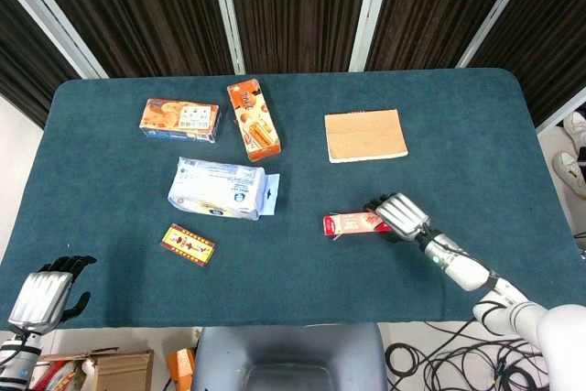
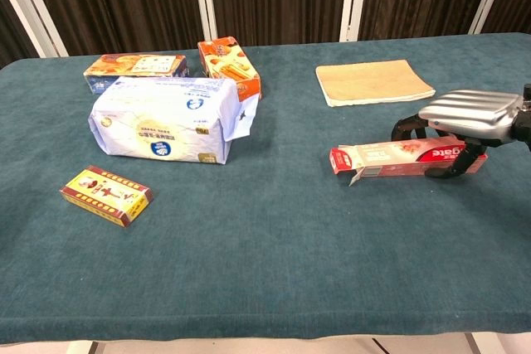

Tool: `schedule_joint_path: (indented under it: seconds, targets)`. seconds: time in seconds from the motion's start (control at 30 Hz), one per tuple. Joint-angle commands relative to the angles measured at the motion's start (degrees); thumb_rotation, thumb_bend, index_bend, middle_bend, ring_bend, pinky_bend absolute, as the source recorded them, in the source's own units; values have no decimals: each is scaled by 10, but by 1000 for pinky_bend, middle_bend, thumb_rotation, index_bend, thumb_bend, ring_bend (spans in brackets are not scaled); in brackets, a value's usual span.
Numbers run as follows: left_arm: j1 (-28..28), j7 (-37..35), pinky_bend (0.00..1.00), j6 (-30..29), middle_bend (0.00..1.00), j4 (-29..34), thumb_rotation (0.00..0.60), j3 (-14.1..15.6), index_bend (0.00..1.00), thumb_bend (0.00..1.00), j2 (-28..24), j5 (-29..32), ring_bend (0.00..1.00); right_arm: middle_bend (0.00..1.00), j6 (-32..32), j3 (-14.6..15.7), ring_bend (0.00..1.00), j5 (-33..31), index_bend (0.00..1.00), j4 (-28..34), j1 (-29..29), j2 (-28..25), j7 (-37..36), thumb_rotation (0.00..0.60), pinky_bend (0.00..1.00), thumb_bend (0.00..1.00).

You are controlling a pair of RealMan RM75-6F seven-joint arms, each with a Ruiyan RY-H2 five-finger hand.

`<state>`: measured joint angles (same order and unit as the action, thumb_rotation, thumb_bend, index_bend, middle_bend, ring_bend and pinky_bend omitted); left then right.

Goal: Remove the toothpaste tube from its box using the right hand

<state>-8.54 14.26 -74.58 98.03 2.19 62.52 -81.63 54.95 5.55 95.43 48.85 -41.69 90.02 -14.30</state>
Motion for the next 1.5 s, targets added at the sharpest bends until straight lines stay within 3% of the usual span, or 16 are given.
schedule_joint_path:
  seconds: [0.03,0.6,1.0,1.3,1.5]
  targets:
    - [0,0,422,0,326,1,600,1,306,360,-1,-2,270,373,3,1,363,0,394,2,2,-1,3,600,526,256]
    - [3,-1,423,-5,326,5,600,3,306,359,-5,-6,270,373,25,-10,363,4,397,52,1,-32,58,600,526,256]
    - [5,0,424,-5,326,11,600,3,306,359,-8,-4,270,379,156,0,371,119,430,18,-16,-52,290,600,574,256]
    - [5,3,424,-3,326,12,600,4,306,359,-8,-3,270,380,164,-5,371,153,424,33,-33,-83,424,600,575,255]
    - [4,5,425,-1,326,13,600,3,306,359,-7,-1,270,379,155,-9,360,153,380,50,-39,-93,446,600,573,256]
